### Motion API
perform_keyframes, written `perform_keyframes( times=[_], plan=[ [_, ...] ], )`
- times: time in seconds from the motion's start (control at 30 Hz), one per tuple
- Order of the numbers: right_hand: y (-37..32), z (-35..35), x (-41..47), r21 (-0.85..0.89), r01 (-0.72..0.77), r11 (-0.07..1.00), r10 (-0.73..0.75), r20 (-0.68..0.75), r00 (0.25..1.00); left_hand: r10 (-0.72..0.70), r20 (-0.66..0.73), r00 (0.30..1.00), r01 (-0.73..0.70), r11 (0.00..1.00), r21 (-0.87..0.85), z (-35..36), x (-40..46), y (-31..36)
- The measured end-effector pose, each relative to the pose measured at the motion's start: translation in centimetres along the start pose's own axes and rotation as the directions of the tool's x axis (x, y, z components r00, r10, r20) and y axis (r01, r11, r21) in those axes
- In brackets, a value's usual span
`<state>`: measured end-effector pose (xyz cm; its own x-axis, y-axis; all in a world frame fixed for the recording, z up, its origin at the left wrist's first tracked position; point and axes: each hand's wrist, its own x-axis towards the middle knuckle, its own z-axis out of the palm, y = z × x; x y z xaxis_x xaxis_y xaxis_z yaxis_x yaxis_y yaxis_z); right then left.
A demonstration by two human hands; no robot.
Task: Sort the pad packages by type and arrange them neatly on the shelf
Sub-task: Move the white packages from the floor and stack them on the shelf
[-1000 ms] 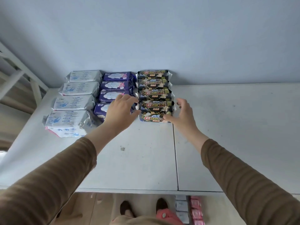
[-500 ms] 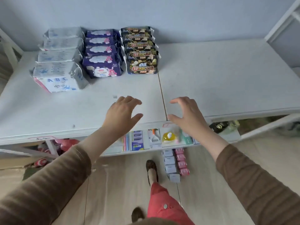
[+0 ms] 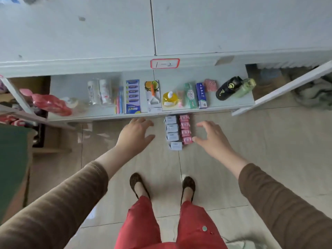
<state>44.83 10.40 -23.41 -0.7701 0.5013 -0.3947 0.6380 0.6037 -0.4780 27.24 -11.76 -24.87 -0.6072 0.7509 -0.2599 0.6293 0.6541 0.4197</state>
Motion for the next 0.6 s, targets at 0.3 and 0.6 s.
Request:
perform_keyframes(
  times=[0.3,0.6],
  plan=[
    [16.1,13.2,3.7,-0.001,-0.043,0.999,0.043,0.180,0.983,-0.173,0.232,0.957,0.183,0.983,-0.026,21.2,2.9,0.2],
    [28.3,30.9,12.7,0.012,-0.042,0.999,0.038,0.242,0.969,-0.296,0.234,0.926,0.314,0.949,-0.039,41.0,11.2,-7.1]
  ],
)
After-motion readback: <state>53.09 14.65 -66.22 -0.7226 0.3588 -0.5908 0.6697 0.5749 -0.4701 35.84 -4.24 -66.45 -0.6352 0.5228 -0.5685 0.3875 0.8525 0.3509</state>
